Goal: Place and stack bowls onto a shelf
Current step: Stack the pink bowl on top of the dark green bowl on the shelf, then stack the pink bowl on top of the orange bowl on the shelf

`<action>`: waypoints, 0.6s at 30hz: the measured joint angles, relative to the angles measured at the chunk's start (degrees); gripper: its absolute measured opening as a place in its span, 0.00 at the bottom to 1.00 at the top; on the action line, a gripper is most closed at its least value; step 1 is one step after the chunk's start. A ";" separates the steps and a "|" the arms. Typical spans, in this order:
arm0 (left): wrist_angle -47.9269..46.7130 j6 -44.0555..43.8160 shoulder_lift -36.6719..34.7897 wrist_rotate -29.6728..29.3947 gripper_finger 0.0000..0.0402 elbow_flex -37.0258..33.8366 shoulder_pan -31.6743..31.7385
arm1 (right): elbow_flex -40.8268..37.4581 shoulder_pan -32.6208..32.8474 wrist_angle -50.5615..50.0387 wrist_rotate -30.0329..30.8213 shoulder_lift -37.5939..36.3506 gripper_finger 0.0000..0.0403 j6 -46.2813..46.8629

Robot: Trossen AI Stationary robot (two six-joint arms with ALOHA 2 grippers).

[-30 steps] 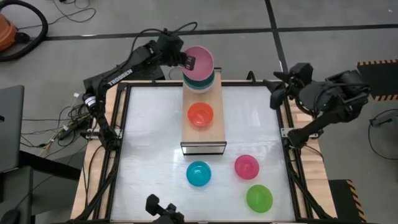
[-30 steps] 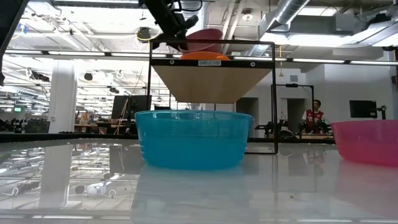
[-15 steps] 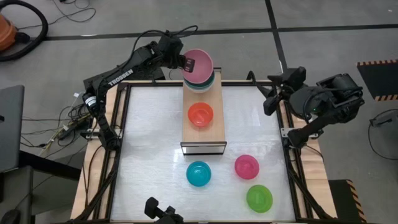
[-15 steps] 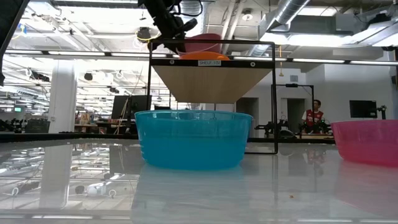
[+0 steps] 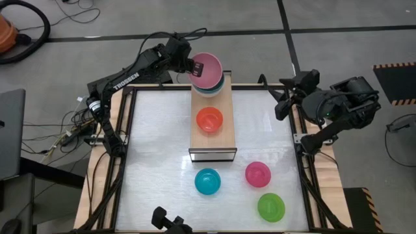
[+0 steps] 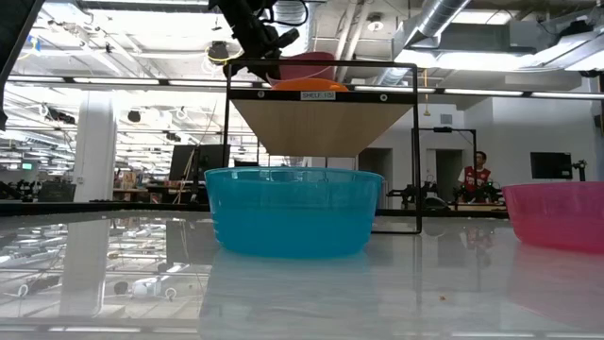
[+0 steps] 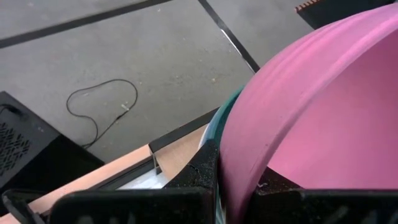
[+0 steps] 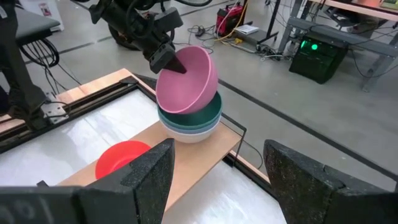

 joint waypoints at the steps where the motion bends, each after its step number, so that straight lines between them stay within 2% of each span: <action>1: 0.17 0.03 0.00 0.01 0.00 0.00 -0.02 | 0.00 0.00 0.00 -0.02 0.00 0.67 0.01; 9: 0.60 4.22 0.00 1.28 0.04 -0.02 -0.78 | 0.00 0.00 0.00 -0.02 0.00 0.67 0.04; 18: 2.79 6.39 0.00 -0.43 0.25 -0.04 -1.89 | 0.00 0.00 0.00 -0.04 0.00 0.67 0.02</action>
